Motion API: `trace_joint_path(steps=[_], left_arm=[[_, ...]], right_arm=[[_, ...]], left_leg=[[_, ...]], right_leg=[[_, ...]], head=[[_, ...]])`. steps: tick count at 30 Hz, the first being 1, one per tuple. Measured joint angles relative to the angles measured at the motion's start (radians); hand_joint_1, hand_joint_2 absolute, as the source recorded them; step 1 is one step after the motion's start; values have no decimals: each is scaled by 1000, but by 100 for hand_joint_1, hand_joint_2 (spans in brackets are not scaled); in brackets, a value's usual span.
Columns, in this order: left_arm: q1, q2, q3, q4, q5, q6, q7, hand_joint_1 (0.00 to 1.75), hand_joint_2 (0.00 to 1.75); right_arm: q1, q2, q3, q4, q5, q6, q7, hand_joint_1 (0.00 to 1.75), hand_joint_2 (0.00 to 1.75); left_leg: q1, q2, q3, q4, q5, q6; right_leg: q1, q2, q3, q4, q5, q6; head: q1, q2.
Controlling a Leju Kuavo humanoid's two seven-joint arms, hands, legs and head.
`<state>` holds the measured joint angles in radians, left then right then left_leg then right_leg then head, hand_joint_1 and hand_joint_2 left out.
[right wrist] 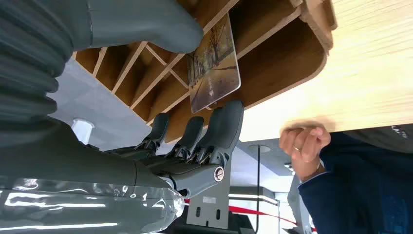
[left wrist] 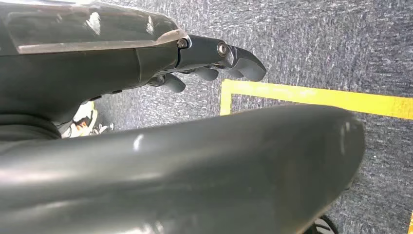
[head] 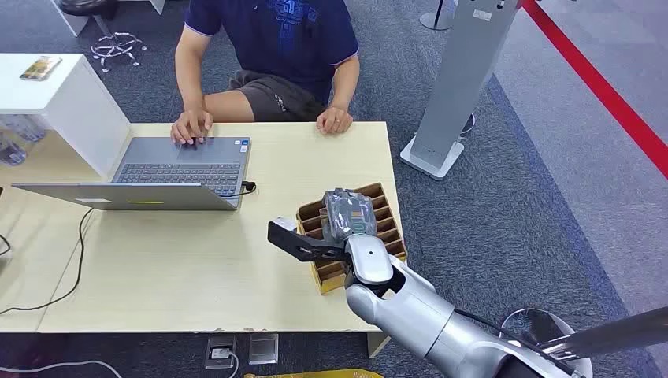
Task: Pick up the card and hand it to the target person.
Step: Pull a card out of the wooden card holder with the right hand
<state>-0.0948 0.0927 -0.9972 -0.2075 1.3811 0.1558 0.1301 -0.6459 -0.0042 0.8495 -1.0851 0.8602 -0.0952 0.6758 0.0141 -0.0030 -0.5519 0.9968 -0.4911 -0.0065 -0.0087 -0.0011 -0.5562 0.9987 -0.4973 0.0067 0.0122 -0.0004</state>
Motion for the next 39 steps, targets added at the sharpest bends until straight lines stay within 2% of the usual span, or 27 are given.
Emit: trace_joint_path(steps=[15, 36, 39], left_arm=[[0, 0, -6, 0, -2, -9, -5, 0, 0], [0, 0, -7, 0, -4, -12, -9, 0, 0], [0, 0, -7, 0, -4, -12, -10, 0, 0]], right_arm=[[0, 0, 0, 11, -1, 0, 3, 78, 175], [1, -1, 0, 11, -8, -1, 4, 88, 175], [1, -1, 0, 11, -8, -1, 3, 95, 175]], left_leg=[[0, 0, 0, 0, 0, 0], [0, 0, 0, 0, 0, 0], [0, 0, 0, 0, 0, 0]], right_leg=[[0, 0, 0, 0, 0, 0], [0, 0, 0, 0, 0, 0], [0, 0, 0, 0, 0, 0]], head=[[0, 0], [0, 0], [0, 0]])
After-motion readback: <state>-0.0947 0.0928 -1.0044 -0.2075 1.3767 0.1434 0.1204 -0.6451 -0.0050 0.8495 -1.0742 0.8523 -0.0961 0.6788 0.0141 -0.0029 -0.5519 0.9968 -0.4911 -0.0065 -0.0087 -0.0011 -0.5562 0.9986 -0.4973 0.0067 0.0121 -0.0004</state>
